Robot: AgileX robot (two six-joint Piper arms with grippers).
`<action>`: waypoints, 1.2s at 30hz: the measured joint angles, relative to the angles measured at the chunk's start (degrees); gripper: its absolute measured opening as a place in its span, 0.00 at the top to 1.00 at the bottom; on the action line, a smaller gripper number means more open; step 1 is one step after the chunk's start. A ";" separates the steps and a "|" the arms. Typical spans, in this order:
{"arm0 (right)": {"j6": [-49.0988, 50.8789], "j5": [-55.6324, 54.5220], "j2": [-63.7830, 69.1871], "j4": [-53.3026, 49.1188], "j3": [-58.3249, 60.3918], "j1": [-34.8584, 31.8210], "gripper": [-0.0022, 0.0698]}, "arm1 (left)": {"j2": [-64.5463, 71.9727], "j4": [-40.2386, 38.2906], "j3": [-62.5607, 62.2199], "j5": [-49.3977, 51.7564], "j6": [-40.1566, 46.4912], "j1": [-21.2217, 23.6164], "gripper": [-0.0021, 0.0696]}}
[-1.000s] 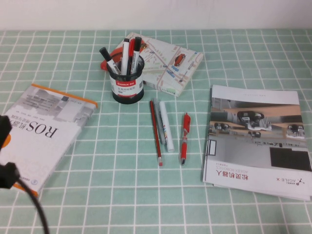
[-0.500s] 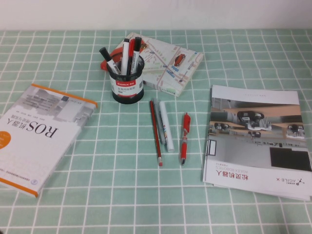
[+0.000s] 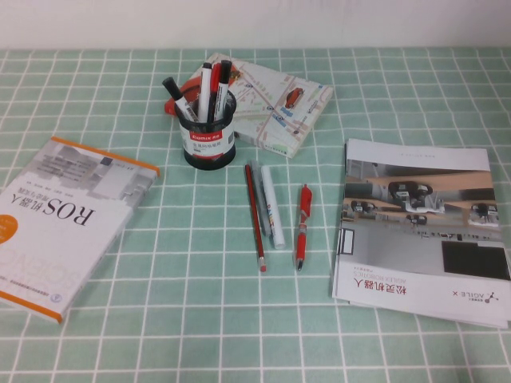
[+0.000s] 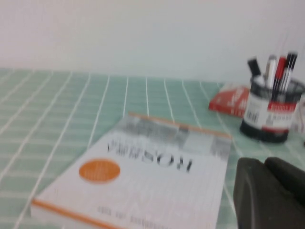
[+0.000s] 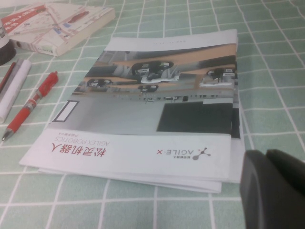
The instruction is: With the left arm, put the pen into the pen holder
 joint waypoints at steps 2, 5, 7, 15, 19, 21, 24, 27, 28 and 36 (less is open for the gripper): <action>0.00 0.00 0.00 0.00 0.00 0.00 1.00 | 0.00 0.00 0.00 2.80 0.00 0.00 0.97; 0.00 0.00 0.00 0.00 0.00 0.00 1.00 | 0.00 0.00 0.00 8.28 0.00 0.00 0.97; 0.00 0.00 0.00 0.00 0.00 0.00 1.00 | 0.00 0.00 0.00 11.31 0.00 0.00 0.97; 0.00 0.00 0.00 0.00 0.00 0.00 1.00 | 0.00 0.20 -0.10 15.45 0.39 0.00 0.97; 0.00 0.00 0.00 0.00 0.00 0.00 1.00 | 0.00 0.20 -0.10 15.56 0.39 0.00 0.97; 0.00 0.00 0.00 0.00 0.00 0.00 1.00 | 0.00 0.20 -0.18 15.56 0.43 0.00 0.97; 0.00 0.00 0.00 0.00 0.00 0.00 1.00 | 0.00 0.23 -0.18 15.79 0.43 0.00 0.97; 0.00 0.00 0.00 0.00 0.00 0.00 1.00 | 0.00 0.33 -0.18 15.80 0.43 0.00 0.97; 0.00 0.00 0.00 0.00 0.00 0.00 1.00 | 0.00 0.33 -0.18 15.80 0.43 0.00 0.97; 0.00 0.00 0.00 0.00 0.00 0.00 1.00 | 0.00 0.33 -0.18 15.80 0.43 0.00 0.97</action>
